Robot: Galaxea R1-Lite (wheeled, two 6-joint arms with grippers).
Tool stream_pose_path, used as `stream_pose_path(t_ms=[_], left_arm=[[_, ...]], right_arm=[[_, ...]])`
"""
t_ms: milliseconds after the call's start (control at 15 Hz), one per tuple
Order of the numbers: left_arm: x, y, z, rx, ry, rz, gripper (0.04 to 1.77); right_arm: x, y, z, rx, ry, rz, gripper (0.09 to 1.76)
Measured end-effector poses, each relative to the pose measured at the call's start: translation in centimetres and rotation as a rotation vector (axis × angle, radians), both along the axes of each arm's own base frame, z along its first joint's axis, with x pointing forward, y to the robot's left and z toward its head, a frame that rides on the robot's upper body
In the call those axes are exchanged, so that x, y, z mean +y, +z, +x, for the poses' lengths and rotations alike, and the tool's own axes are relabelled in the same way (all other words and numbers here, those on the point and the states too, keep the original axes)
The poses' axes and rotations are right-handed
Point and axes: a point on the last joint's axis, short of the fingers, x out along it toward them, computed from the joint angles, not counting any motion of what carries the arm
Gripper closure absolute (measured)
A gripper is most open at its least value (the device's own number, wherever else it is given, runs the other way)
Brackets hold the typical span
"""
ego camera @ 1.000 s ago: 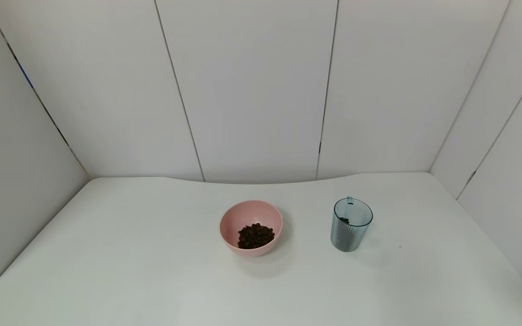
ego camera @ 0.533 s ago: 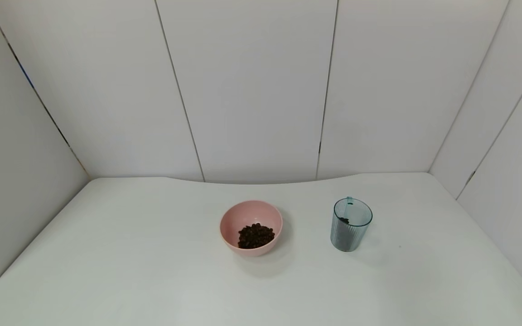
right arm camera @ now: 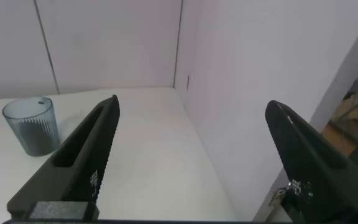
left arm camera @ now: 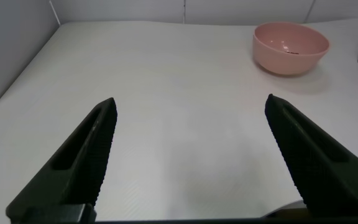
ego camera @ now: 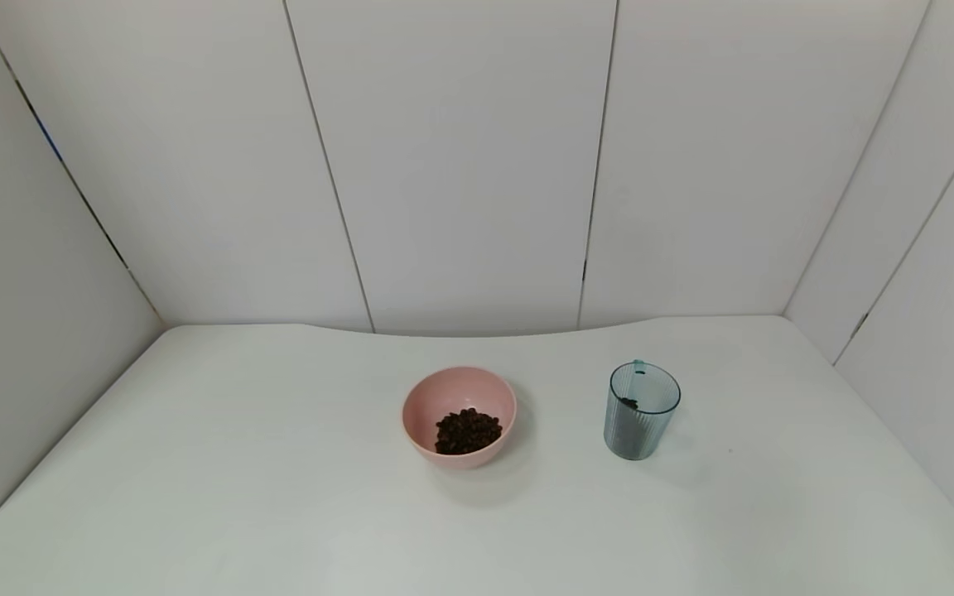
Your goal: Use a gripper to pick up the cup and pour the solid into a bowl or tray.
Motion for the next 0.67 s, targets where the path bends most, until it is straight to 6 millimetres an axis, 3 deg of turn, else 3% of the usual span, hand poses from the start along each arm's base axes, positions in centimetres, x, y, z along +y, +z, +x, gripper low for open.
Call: stream_pose_path(t_ms=[333,667], left_arm=[[0.0,0.0,0.0,0.0,0.0,0.0,0.09],[0.0,0.0,0.0,0.0,0.0,0.0,0.09]], right_arm=[[0.0,-1.9,-1.5,-0.024,0.011,-0.003,0.15],[0.0,-3.6,-1.1,-0.047,0.005,0.032,0.15]])
